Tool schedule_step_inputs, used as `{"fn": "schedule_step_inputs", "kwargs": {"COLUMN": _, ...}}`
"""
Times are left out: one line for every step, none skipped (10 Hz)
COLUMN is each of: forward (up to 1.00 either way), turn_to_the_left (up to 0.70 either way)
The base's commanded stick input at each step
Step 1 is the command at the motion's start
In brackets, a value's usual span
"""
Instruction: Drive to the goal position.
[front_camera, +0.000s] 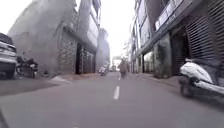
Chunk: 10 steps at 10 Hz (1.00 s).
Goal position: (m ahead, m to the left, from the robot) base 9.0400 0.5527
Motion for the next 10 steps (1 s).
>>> {"fn": "schedule_step_inputs", "kwargs": {"forward": 1.0, "turn_to_the_left": 0.0}}
{"fn": "schedule_step_inputs", "kwargs": {"forward": 1.0, "turn_to_the_left": 0.0}}
{"fn": "schedule_step_inputs", "kwargs": {"forward": 1.0, "turn_to_the_left": 0.0}}
{"fn": "schedule_step_inputs", "kwargs": {"forward": 1.0, "turn_to_the_left": 0.0}}
{"fn": "schedule_step_inputs", "kwargs": {"forward": 1.0, "turn_to_the_left": 0.0}}
{"fn": "schedule_step_inputs", "kwargs": {"forward": 1.0, "turn_to_the_left": 0.0}}
{"fn": "schedule_step_inputs", "kwargs": {"forward": 1.0, "turn_to_the_left": 0.0}}
{"fn": "schedule_step_inputs", "kwargs": {"forward": 1.0, "turn_to_the_left": 0.0}}
{"fn": "schedule_step_inputs", "kwargs": {"forward": 1.0, "turn_to_the_left": -0.1}}
{"fn": "schedule_step_inputs", "kwargs": {"forward": 1.0, "turn_to_the_left": -0.38}}
